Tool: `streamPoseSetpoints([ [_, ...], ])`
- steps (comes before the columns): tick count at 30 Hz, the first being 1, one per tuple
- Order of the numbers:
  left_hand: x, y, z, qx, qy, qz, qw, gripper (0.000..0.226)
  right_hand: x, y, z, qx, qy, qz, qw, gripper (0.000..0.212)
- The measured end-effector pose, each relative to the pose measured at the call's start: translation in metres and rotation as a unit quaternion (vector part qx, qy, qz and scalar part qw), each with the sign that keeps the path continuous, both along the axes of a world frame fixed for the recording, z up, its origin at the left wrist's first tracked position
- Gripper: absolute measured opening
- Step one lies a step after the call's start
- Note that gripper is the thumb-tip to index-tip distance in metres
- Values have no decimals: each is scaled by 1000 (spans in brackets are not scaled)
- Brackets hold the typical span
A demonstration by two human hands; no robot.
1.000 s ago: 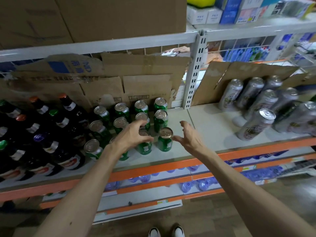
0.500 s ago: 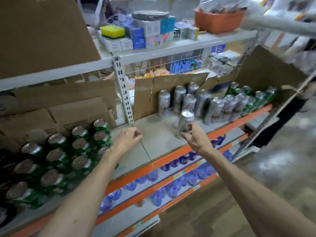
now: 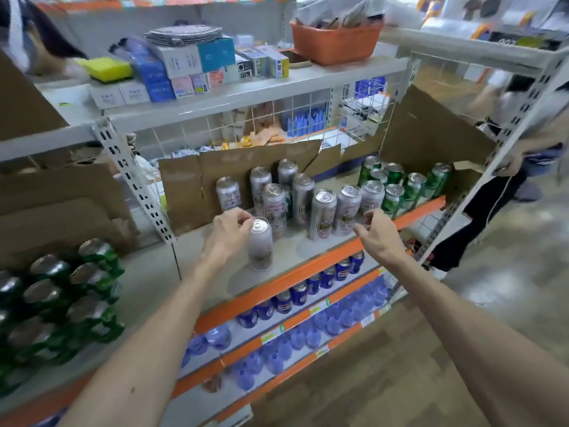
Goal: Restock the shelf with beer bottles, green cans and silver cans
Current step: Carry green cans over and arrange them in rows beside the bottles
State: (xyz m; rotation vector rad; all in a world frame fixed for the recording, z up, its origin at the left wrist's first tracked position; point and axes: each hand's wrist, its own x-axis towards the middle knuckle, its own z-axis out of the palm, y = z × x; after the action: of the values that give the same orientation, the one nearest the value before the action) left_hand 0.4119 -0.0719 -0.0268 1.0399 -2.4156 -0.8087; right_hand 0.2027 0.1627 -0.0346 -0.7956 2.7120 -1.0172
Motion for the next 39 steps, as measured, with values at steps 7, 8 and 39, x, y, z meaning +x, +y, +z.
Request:
streamPoseSetpoints([
  [7, -99, -18, 25, -13, 29, -18, 999, 19, -78, -13, 11, -4, 12, -17, 1000, 27],
  [8, -113, -23, 27, -10, 29, -19, 999, 17, -89, -14, 13, 0, 14, -13, 1000, 26],
  [39, -446, 110, 23, 12, -269, -306, 913, 58, -357, 74, 9, 51, -33, 9, 998, 43],
])
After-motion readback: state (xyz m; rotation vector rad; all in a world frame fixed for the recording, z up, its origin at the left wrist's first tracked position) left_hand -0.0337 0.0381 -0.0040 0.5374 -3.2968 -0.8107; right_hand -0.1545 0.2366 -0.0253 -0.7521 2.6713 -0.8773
